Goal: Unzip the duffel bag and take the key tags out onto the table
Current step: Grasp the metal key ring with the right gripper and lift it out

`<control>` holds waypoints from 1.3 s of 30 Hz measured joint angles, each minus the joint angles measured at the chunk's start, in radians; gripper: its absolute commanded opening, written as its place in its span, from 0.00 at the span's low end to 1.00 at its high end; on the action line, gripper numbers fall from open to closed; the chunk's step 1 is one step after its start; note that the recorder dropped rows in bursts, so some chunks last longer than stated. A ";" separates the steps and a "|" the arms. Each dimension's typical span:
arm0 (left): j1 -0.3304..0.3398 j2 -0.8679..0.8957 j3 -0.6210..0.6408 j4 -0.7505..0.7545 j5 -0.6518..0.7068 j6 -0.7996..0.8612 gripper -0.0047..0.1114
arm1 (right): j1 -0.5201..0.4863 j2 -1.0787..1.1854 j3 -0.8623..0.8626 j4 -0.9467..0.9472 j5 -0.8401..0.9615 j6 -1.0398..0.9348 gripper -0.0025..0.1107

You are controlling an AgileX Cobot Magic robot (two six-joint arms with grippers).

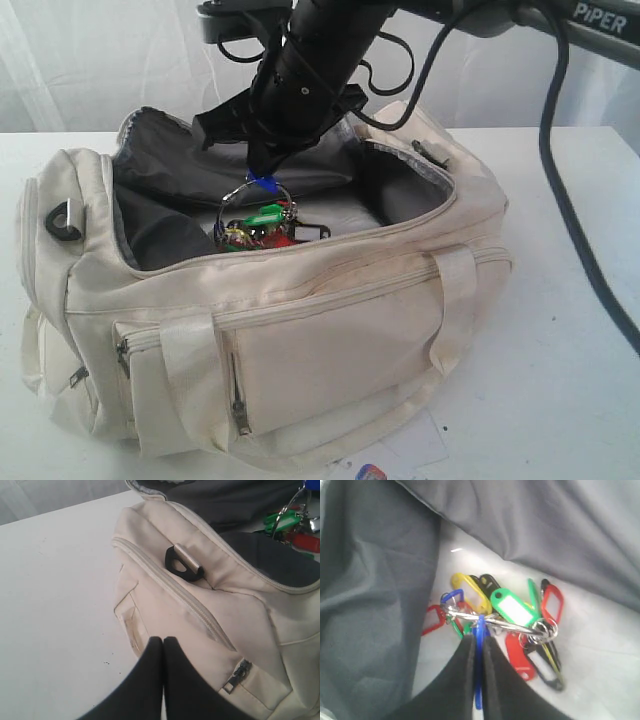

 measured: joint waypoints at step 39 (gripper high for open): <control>0.000 0.000 0.000 -0.003 0.008 0.000 0.04 | -0.022 0.194 0.000 -0.142 -0.169 -0.086 0.52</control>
